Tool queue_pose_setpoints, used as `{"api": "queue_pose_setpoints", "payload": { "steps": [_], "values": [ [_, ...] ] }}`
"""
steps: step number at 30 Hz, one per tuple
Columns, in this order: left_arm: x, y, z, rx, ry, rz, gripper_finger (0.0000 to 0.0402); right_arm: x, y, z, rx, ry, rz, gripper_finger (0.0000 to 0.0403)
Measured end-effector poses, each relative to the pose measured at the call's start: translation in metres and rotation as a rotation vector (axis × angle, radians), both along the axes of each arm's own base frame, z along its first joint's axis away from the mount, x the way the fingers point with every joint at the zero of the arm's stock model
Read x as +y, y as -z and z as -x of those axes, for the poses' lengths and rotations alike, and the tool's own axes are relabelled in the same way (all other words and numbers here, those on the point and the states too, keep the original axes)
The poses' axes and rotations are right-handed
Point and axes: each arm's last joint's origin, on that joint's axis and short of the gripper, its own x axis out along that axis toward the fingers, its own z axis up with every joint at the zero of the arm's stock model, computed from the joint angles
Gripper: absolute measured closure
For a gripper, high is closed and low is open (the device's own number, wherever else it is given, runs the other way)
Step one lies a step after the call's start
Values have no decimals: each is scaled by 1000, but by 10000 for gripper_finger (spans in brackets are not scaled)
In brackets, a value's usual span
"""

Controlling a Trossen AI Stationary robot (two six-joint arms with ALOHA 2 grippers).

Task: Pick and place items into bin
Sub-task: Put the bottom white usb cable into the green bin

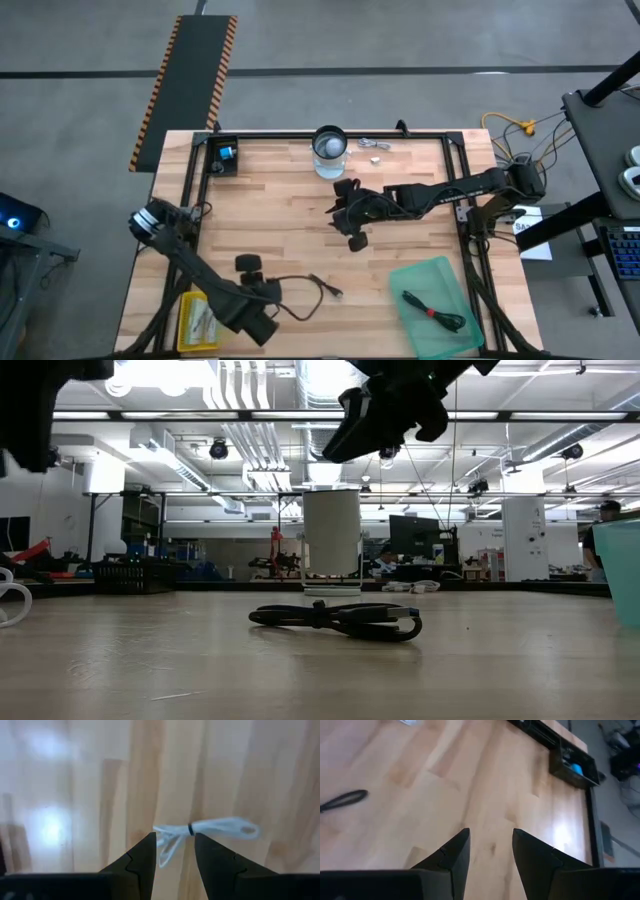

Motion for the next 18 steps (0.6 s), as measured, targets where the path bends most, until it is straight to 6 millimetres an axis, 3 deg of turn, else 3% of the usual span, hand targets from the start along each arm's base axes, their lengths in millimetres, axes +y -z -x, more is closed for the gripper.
{"api": "queue_pose_setpoints", "payload": {
  "steps": [6,18],
  "values": [
    [2,18,3,115,149,-12,283,-4,-3,3,-5,116,32,268],
    [4,44,8,188,312,34,283,-4,-4,5,-1,127,29,268]
  ]
}}
